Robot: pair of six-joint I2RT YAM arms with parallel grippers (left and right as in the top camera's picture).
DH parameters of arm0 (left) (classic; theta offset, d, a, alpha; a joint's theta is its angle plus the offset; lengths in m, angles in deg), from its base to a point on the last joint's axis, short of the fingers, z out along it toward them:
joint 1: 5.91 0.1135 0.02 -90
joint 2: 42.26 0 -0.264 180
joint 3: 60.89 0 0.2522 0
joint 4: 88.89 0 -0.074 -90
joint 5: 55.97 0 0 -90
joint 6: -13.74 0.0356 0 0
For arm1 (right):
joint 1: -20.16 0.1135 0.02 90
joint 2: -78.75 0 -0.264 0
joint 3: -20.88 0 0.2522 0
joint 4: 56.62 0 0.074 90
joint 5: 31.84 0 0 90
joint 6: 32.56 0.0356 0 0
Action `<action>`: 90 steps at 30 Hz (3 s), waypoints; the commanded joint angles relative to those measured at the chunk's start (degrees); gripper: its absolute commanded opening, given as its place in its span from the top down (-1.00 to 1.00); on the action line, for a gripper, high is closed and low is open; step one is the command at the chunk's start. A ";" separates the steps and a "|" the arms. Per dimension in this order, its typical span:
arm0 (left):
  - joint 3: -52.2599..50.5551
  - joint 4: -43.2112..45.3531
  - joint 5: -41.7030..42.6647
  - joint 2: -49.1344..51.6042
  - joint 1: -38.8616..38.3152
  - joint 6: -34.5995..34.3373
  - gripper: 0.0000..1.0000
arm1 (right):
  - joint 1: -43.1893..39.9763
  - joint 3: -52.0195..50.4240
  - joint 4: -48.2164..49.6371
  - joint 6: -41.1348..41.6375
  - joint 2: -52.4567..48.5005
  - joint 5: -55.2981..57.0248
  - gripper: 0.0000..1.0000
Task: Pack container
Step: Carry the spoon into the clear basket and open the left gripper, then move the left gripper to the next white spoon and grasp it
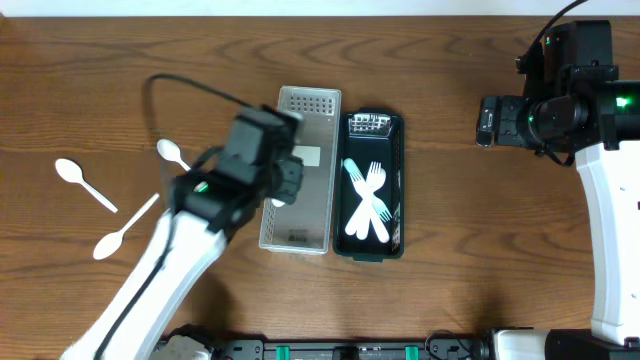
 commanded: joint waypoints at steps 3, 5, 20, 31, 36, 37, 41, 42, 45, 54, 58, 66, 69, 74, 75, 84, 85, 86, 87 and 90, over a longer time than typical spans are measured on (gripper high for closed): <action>0.09 1.88 -1.07 10.21 -1.55 3.45 0.88 | -0.35 -0.04 0.02 -0.61 0.00 -0.20 -0.86; 0.09 2.03 -1.09 13.22 -2.10 3.48 0.88 | -0.35 -0.04 0.00 -0.61 0.00 -0.20 -0.86; 6.56 -3.10 -8.92 2.93 -2.03 1.77 -0.94 | -0.35 -0.04 0.00 -0.63 0.00 -0.20 -0.86; 7.23 -3.56 -15.63 0.61 23.74 -26.27 -0.96 | -0.35 -0.04 -0.07 -0.63 0.00 -0.20 -0.86; 7.23 -3.39 -4.98 9.66 34.07 -28.81 -0.96 | -0.35 -0.04 -0.31 -0.63 0.00 -0.20 -0.87; 7.23 -3.08 -3.04 11.91 35.52 -28.76 -0.96 | -0.35 -0.04 -0.37 -0.63 0.00 -0.20 -0.86; 7.23 -1.60 0.98 19.69 39.15 -28.06 -0.96 | -0.35 -0.04 -0.42 -0.63 0.00 -0.20 -0.86; 7.23 -1.38 1.40 21.31 39.76 -28.06 -0.96 | -0.35 -0.04 -0.44 -0.63 0.00 -0.20 -0.86; 7.23 -0.35 2.75 25.44 41.05 -27.12 -0.96 | -0.35 -0.04 -0.44 -0.63 0.00 -0.20 -0.86; 7.23 2.69 4.35 31.39 41.22 -25.09 -0.96 | -0.35 -0.04 -0.44 -0.63 0.00 -0.20 -0.86; 7.30 3.37 4.35 33.70 41.18 -25.09 -0.96 | -0.35 -0.04 -0.46 -0.63 0.00 -0.22 -0.86; 7.76 4.00 4.31 37.03 41.18 -25.09 -0.96 | -0.35 -0.04 -0.66 -0.63 0.00 -0.22 -0.86; 7.76 4.11 4.31 38.01 41.18 -25.09 -0.96 | -0.35 -0.04 -0.66 -0.63 0.00 -0.22 -0.86; 7.76 3.69 4.33 40.06 41.16 -25.09 -0.96 | -0.35 -0.04 -0.68 -0.63 0.00 -0.22 -0.86; 7.76 3.48 4.28 40.24 41.07 -25.05 -0.97 | -0.35 -0.04 -0.70 -0.63 0.00 -0.22 -0.86; 7.76 0.57 -2.51 40.28 38.99 -24.63 -0.96 | -0.35 -0.04 -0.70 -0.63 0.00 -0.22 -0.87; 7.76 -0.22 -4.02 40.28 38.66 -24.65 -0.96 | -0.35 -0.04 -0.70 -0.63 0.00 -0.22 -0.86; 7.76 -0.74 -4.90 40.28 38.45 -24.65 -0.96 | -0.35 -0.04 -0.70 -0.63 0.00 -0.22 -0.86; 7.76 -1.22 -5.25 40.28 38.27 -24.65 -0.96 | -0.35 -0.04 -0.70 -0.63 0.00 -0.22 -0.86; 7.76 -1.86 -5.20 40.28 38.27 -24.96 -0.96 | -0.35 -0.04 -0.74 -0.63 0.00 -0.22 -0.86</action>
